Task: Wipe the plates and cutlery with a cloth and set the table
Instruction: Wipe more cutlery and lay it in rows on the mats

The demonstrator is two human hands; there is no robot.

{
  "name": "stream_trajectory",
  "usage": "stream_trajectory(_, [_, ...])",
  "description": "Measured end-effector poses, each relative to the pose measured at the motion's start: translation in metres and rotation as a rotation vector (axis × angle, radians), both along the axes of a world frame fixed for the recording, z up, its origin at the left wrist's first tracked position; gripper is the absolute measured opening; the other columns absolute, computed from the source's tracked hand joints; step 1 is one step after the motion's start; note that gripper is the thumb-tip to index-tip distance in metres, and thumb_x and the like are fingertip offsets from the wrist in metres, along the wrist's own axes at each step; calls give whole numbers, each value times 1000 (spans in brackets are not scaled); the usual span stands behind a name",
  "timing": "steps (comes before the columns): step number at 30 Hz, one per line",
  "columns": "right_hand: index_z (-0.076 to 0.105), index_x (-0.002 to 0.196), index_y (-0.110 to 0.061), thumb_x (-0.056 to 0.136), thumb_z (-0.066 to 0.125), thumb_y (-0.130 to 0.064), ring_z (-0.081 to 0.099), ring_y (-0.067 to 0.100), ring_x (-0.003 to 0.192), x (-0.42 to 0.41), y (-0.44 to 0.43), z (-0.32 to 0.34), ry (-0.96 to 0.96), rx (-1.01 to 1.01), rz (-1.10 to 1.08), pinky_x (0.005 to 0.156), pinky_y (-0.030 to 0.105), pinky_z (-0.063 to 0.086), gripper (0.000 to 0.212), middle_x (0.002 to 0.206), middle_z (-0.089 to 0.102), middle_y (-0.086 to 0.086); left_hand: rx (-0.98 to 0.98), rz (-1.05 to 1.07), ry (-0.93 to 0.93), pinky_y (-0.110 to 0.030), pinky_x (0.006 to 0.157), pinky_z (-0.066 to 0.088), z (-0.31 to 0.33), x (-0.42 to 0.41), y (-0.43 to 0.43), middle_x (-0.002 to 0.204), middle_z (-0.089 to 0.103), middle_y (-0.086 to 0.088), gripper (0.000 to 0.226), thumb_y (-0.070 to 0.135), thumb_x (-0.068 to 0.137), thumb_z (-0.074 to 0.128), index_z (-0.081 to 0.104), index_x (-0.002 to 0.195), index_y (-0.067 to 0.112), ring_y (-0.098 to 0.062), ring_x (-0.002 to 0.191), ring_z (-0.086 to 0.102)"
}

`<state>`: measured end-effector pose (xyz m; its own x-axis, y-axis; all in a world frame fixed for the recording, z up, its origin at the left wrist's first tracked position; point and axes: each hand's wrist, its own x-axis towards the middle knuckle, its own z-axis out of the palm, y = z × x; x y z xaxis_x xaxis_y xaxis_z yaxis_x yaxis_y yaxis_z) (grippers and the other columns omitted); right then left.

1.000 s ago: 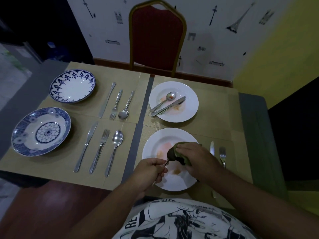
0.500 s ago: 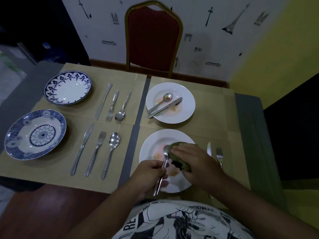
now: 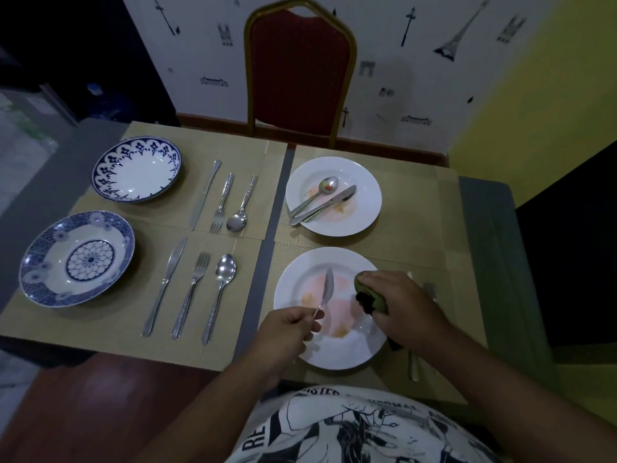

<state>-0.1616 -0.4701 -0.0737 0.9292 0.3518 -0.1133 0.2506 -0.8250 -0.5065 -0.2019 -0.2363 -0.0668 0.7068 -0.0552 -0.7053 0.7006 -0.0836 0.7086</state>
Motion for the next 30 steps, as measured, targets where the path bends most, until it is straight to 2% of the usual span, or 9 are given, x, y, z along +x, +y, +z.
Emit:
stream_trajectory(4, [58,127,-25,71,66,-5,50,13,120,-13,-7,0,-3,33,-59,99,31,45,60,129,57,-10,-60,52,33,-31,73,59,-2,13,-17,89,72,-11,16,9,95,64,79,99,13,-21,75,64])
stream_trajectory(7, [56,134,-19,71,69,-1,44,11,125,-23,-17,5,-13,44,-142,102,22,35,67,135,55,-7,-63,7,36,-37,79,63,-3,23,-39,97,75,-13,15,8,92,67,77,103,8,-28,85,71])
stream_trajectory(9, [55,137,-19,72,69,-3,42,12,127,-29,-28,8,-7,33,-187,104,27,38,68,138,54,-5,-61,-12,47,-36,79,63,-5,28,-57,99,76,-14,15,8,91,70,77,104,6,-29,90,71])
stream_trajectory(12, [51,140,-20,74,69,-8,40,14,131,-40,-51,10,27,7,-261,108,31,36,70,142,51,-5,-68,-46,47,-35,75,63,-9,33,-87,94,75,-17,12,4,89,71,77,100,4,-27,79,69])
stream_trajectory(15, [50,141,-21,76,71,-8,37,11,133,-53,-77,12,45,-1,-348,106,22,28,70,141,48,-8,-79,-100,38,-41,77,61,-10,34,-124,88,75,-22,9,0,89,70,78,93,2,-27,73,66])
stream_trajectory(18, [50,141,-22,76,71,-7,38,10,132,-65,-105,11,79,-4,-432,106,21,28,70,142,48,-9,-39,-141,19,-39,74,60,-15,32,-163,80,73,-19,13,-1,87,72,78,81,9,-25,69,65])
stream_trajectory(21, [49,141,-21,76,71,-4,38,10,133,-74,-132,7,116,2,-499,107,20,26,71,144,48,-6,-11,-178,5,-42,77,60,-26,31,-198,79,74,-17,8,2,84,75,80,82,8,-22,69,67])
stream_trajectory(25, [48,142,-19,77,72,-3,38,12,133,-83,-163,5,130,11,-543,108,20,27,72,145,48,-5,54,-233,39,-36,79,61,-39,33,-237,81,76,-12,7,7,85,75,79,89,11,-22,71,70])
stream_trajectory(30, [49,141,-19,79,72,-5,40,13,132,-84,-188,3,127,-9,-562,103,17,26,68,144,49,-4,36,-220,143,-39,78,62,-48,34,-269,83,70,-15,14,2,88,70,70,77,10,-26,75,69])
